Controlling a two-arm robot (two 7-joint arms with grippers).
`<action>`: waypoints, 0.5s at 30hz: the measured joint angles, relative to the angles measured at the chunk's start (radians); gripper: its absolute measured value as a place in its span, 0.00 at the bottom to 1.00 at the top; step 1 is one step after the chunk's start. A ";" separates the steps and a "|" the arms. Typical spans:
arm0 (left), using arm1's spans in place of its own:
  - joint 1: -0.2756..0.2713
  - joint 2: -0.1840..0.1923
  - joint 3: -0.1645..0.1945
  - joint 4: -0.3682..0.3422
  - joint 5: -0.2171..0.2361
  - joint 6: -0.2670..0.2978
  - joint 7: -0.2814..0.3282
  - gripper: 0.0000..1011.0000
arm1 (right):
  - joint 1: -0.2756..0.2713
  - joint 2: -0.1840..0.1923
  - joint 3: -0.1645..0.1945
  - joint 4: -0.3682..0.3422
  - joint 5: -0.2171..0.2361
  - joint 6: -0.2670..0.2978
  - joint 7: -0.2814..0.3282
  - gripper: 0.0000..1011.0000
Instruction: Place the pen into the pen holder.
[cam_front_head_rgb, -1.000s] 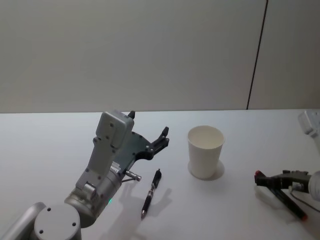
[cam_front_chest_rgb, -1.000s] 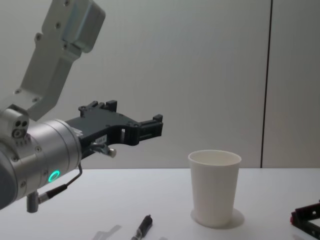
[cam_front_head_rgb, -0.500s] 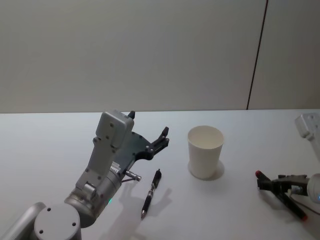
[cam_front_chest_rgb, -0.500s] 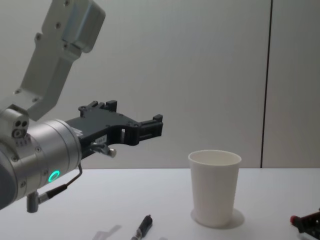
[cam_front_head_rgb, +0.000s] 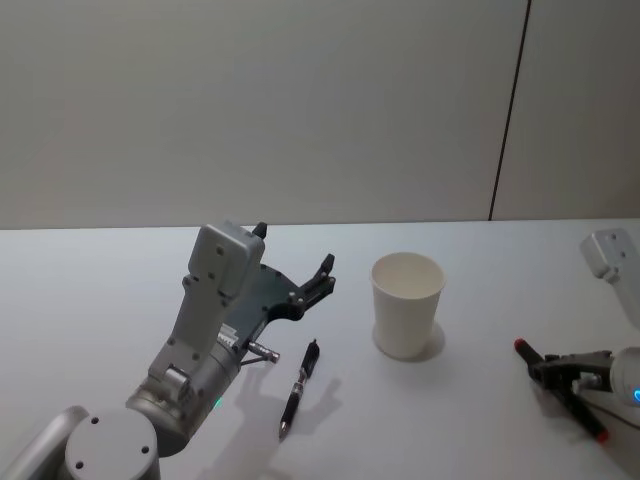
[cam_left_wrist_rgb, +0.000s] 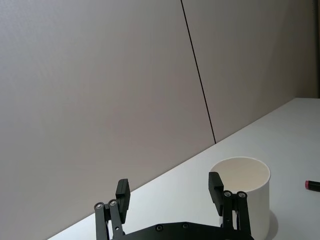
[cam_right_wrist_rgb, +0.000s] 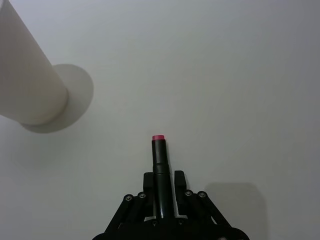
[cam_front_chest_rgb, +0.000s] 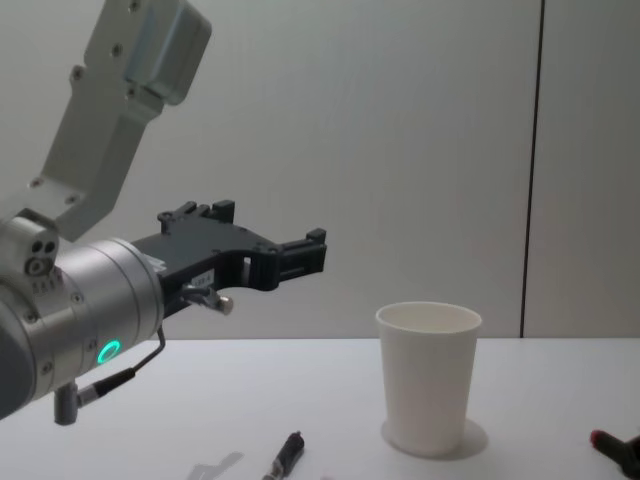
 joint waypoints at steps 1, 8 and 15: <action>0.000 0.000 0.000 0.000 0.000 0.000 0.000 0.99 | 0.000 0.000 0.000 0.001 -0.002 0.001 0.001 0.27; 0.000 0.000 0.000 0.000 0.000 0.000 0.000 0.99 | 0.003 0.000 -0.005 0.005 -0.014 0.003 0.010 0.17; 0.000 0.000 0.000 0.000 0.000 0.000 0.000 0.99 | 0.003 0.000 -0.008 0.002 -0.027 -0.002 0.013 0.17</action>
